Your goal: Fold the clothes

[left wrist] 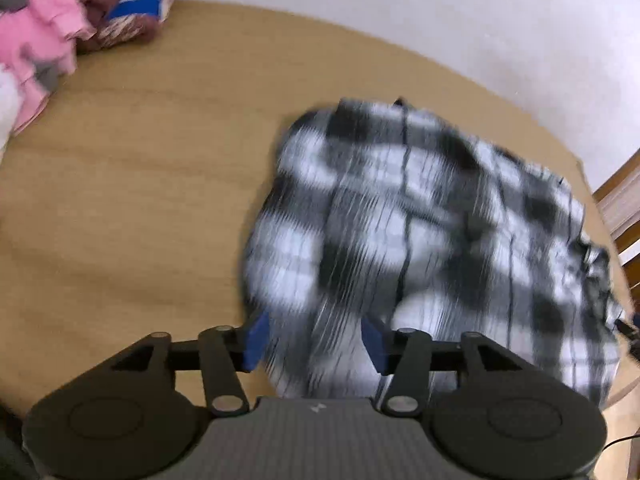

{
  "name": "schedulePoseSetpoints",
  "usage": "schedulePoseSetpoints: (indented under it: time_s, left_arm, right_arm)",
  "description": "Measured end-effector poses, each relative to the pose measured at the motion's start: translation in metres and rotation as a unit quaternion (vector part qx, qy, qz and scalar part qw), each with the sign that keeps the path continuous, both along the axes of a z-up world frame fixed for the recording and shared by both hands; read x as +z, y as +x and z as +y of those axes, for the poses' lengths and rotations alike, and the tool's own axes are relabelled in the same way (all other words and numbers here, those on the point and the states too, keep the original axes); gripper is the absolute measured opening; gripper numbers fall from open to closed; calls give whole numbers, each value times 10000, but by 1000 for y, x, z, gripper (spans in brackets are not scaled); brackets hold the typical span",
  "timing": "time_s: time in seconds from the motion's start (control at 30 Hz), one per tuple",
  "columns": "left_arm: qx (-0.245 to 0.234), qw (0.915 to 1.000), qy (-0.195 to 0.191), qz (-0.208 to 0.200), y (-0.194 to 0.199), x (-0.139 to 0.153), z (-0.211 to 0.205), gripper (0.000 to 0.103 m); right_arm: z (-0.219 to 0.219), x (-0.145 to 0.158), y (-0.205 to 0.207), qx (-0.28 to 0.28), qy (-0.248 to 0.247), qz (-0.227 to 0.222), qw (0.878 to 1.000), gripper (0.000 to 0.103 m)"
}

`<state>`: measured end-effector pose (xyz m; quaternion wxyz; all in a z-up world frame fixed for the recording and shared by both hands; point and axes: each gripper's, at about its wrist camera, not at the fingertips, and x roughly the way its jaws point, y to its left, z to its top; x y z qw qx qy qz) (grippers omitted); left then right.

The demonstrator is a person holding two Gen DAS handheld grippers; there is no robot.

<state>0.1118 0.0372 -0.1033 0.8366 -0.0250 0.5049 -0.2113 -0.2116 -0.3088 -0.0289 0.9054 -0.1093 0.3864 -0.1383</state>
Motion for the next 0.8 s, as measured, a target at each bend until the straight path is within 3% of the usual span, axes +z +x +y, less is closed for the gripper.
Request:
schedulePoseSetpoints:
  time_s: [0.13,0.23,0.33,0.37,0.43,0.47,0.5,0.57,0.7,0.8]
  left_arm:
    - [-327,9992,9,-237,36,-4,-54,58]
    - [-466,9987,173,-123,60,-19,-99,59]
    - [-494,9979,422,41,77,-37,-123,59]
    - [-526,9973,508,53,80,-43,-128,63]
    - [-705,9959,555,-142,83,-44,-135,70]
    - [-779,9952,571,-154,84,-45,-138,68]
    - [-845,9945,560,-270,83,-45,-140,61]
    - [-956,9929,594,-395,79,-46,-144,17]
    - [-619,9954,540,-487,77,-37,-133,10]
    - [-84,9910,1175,-640,83,-34,-112,5]
  right_arm:
    - [48,0,60,1670,84,-232,9856,49]
    - [71,-1,108,2571,658,-244,9638,49]
    - [88,-10,146,3278,1168,-85,9375,49]
    - [94,-12,153,3454,1232,-45,9303,49]
    - [103,-23,169,3701,1210,53,9210,49]
    - [105,-29,178,3741,1210,148,9194,49]
    - [105,-34,185,3744,1219,252,9189,49]
    - [105,-42,196,3713,1244,408,9192,49]
    - [105,-43,201,3400,1201,377,9320,49]
    - [110,-43,206,3276,1094,340,9378,49]
